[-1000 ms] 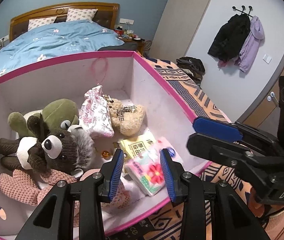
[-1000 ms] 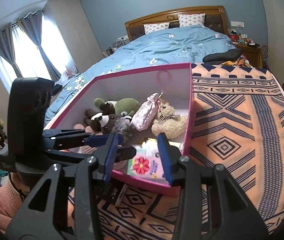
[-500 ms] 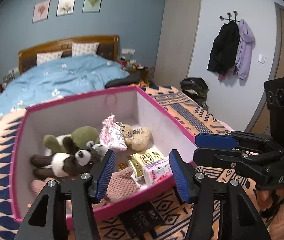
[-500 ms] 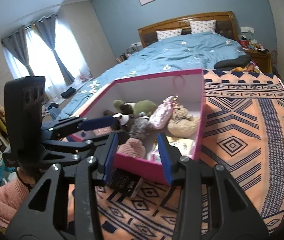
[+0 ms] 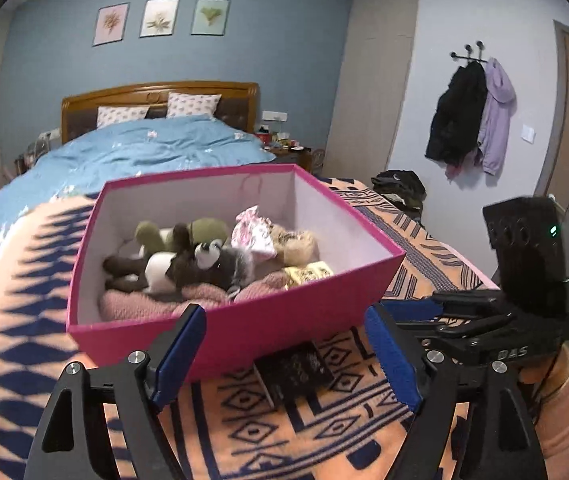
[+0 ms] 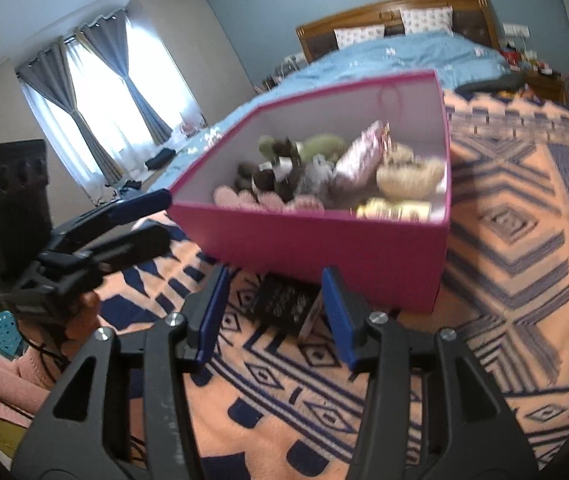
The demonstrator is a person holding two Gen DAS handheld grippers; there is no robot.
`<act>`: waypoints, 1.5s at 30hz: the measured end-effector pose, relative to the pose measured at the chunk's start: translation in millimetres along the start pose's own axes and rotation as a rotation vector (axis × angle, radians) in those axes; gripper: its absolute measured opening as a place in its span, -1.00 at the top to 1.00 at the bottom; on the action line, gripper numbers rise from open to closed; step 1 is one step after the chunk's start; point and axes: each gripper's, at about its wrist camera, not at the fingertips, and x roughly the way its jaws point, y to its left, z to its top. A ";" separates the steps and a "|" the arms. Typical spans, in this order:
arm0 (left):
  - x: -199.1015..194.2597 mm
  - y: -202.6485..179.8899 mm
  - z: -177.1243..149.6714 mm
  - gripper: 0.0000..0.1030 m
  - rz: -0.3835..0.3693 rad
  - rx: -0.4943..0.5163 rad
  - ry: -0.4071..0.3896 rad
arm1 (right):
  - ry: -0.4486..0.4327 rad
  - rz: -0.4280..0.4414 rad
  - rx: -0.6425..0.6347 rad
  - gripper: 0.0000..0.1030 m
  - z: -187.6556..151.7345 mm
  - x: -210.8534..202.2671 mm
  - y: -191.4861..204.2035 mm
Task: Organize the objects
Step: 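Move the right gripper down to the black 'Face' tissue pack, then close the right gripper on the black 'Face' tissue pack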
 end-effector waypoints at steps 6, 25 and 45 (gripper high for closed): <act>11.9 1.1 -16.3 -0.62 0.041 -0.007 0.053 | 0.054 -0.013 0.035 0.03 -12.3 18.2 -10.4; 76.9 17.4 -51.4 0.12 0.005 -0.109 0.289 | 0.118 -0.038 0.051 0.03 -14.0 55.3 -19.6; 80.1 6.2 -62.0 0.38 -0.088 -0.122 0.336 | 0.162 -0.035 0.054 0.32 -18.1 69.4 -18.0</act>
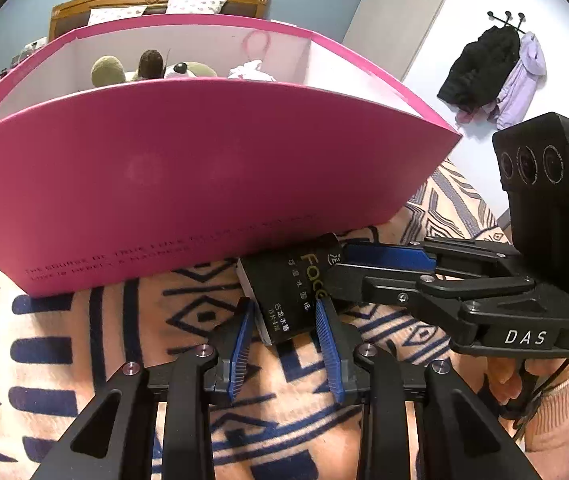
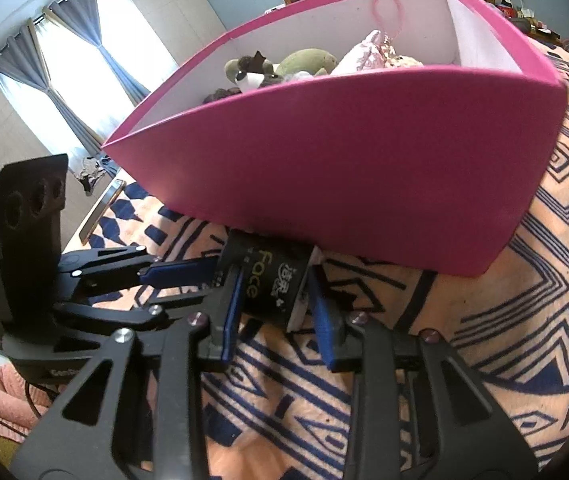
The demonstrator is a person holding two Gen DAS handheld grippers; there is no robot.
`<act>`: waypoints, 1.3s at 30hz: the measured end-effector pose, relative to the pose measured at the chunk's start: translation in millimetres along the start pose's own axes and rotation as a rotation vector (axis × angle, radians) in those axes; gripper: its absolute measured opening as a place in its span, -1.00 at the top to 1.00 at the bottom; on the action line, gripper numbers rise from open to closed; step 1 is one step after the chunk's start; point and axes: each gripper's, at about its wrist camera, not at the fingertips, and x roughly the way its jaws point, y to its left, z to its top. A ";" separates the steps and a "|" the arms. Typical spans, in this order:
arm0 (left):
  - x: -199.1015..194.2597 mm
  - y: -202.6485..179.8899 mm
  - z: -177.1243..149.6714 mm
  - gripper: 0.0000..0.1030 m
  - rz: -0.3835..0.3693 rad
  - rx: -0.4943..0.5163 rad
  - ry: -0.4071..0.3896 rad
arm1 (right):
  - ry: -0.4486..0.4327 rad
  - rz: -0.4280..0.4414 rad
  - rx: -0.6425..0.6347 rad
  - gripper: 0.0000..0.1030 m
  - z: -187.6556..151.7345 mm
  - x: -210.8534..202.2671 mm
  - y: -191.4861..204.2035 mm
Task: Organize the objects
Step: 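Close the right gripper on the black 'Face' tissue pack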
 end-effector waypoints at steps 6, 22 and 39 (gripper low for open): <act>-3.4 -7.2 -6.6 0.38 -0.019 0.016 0.011 | 0.005 0.013 0.005 0.32 -8.8 -12.6 1.0; -5.8 -2.2 -7.9 0.43 -0.040 -0.014 0.020 | 0.008 0.030 0.046 0.32 -15.6 -8.6 -7.9; -18.3 -15.1 -9.4 0.44 -0.056 0.019 -0.008 | -0.014 0.028 0.048 0.32 -20.2 -17.6 -8.1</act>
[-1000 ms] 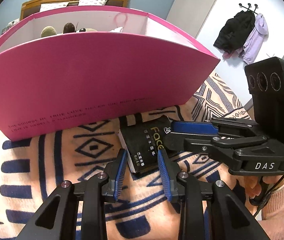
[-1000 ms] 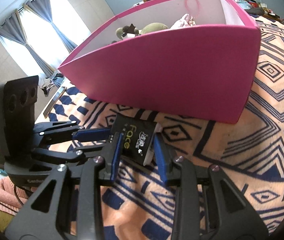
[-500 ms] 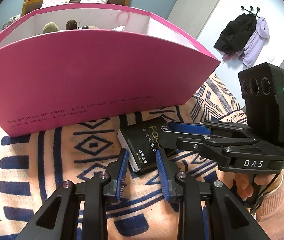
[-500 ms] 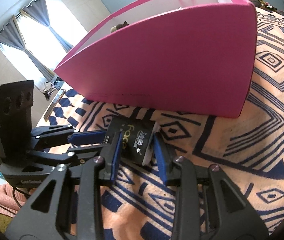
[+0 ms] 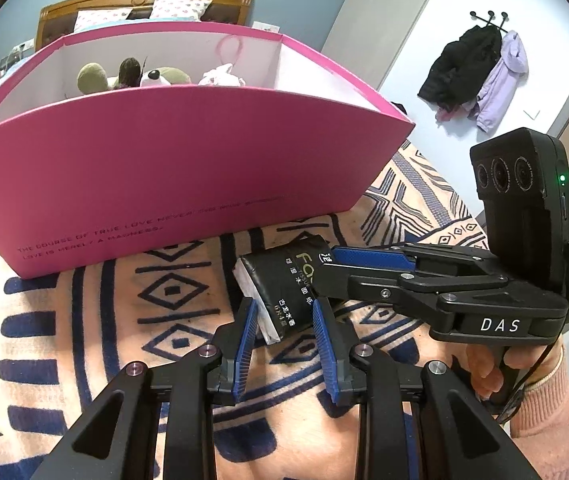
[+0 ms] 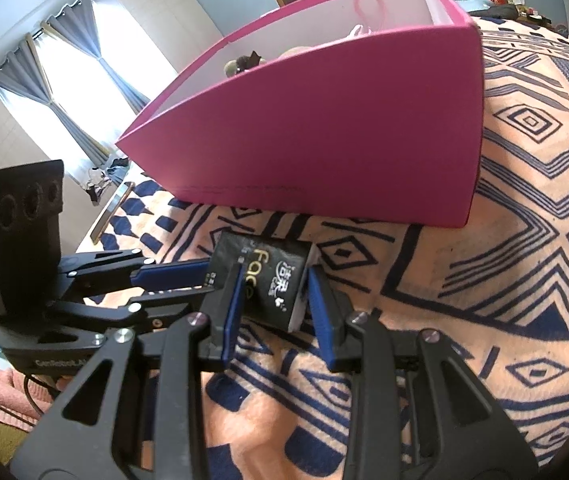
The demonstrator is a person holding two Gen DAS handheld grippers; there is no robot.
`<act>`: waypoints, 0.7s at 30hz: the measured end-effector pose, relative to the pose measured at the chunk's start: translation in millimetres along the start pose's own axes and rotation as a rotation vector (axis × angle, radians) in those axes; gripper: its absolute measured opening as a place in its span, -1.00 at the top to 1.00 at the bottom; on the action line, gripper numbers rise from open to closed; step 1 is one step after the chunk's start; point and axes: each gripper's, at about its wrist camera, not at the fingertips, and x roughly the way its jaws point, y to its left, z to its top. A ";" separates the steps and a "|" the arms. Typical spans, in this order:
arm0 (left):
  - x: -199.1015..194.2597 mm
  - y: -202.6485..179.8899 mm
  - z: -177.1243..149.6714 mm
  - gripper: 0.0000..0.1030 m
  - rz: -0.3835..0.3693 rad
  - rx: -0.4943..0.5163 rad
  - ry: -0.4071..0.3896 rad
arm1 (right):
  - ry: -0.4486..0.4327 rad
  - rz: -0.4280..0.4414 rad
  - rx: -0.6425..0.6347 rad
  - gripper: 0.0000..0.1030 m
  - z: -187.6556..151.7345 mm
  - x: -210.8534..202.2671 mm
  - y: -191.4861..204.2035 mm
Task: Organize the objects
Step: 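Close the right gripper on the black 'Face' tissue pack, then lift the black tissue pack up beside the magenta box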
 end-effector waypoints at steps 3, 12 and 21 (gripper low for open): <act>-1.5 -3.8 0.5 0.44 0.000 0.010 -0.007 | -0.010 0.001 0.000 0.32 -1.2 -7.0 0.5; -8.1 -9.9 2.9 0.44 0.000 0.035 -0.028 | -0.033 -0.003 -0.007 0.32 -2.6 -22.1 3.6; -16.2 -16.5 3.6 0.44 -0.008 0.056 -0.051 | -0.058 -0.004 -0.018 0.32 -2.5 -28.2 10.8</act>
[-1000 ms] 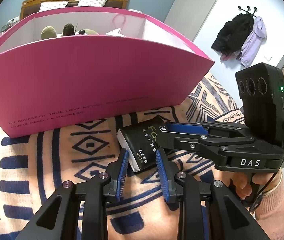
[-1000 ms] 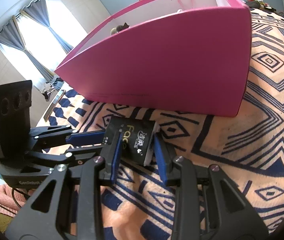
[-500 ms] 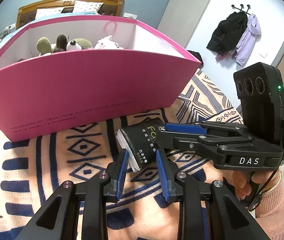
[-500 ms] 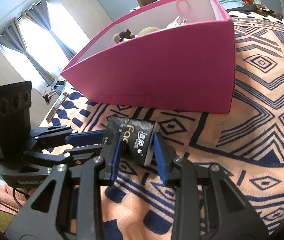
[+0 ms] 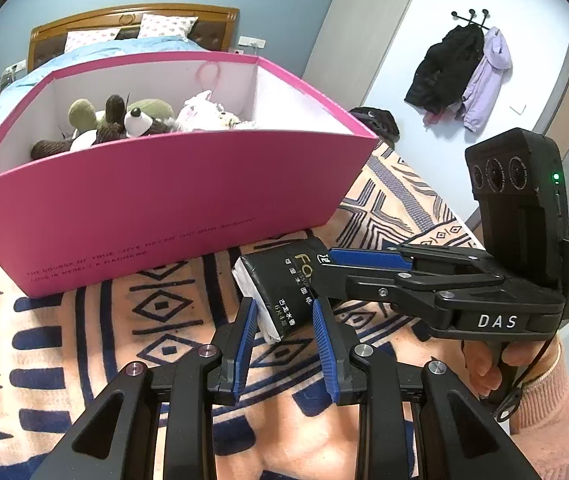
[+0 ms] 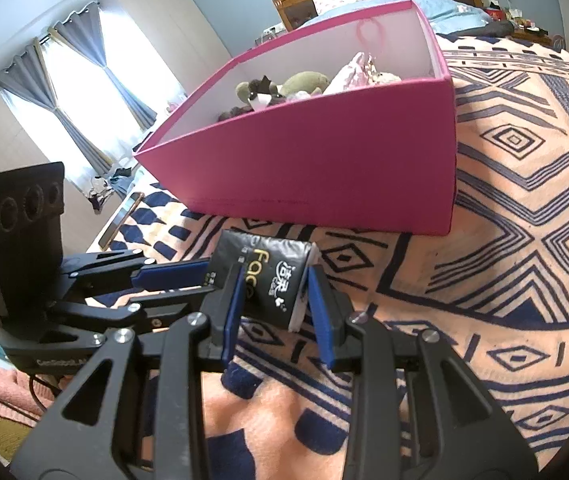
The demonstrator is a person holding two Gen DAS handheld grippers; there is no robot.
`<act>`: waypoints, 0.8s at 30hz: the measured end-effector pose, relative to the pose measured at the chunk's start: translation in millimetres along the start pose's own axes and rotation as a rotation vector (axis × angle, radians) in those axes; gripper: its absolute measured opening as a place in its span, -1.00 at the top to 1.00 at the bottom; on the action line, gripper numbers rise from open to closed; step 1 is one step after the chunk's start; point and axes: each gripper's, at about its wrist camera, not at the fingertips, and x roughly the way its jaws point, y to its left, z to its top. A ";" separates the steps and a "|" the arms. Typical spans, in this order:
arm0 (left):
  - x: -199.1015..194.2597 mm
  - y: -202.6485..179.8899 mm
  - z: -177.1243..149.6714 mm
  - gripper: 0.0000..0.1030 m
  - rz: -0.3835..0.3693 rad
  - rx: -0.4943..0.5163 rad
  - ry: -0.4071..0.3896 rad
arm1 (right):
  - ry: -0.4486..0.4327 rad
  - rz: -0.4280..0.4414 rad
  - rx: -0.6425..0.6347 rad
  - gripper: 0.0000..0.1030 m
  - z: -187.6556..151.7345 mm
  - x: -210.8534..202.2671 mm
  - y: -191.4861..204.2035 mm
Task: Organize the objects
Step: 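Lift the black tissue pack up beside the magenta box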
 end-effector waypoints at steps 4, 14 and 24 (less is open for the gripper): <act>-4.6 -2.6 1.6 0.44 0.000 0.006 -0.007 | -0.010 -0.003 -0.002 0.32 0.1 -3.6 1.7; -10.7 -8.0 4.1 0.44 -0.003 0.018 -0.020 | -0.030 -0.008 -0.016 0.32 1.2 -11.7 6.5; -15.8 -13.2 7.9 0.44 -0.015 0.025 -0.033 | -0.052 -0.011 -0.027 0.32 2.9 -19.8 9.7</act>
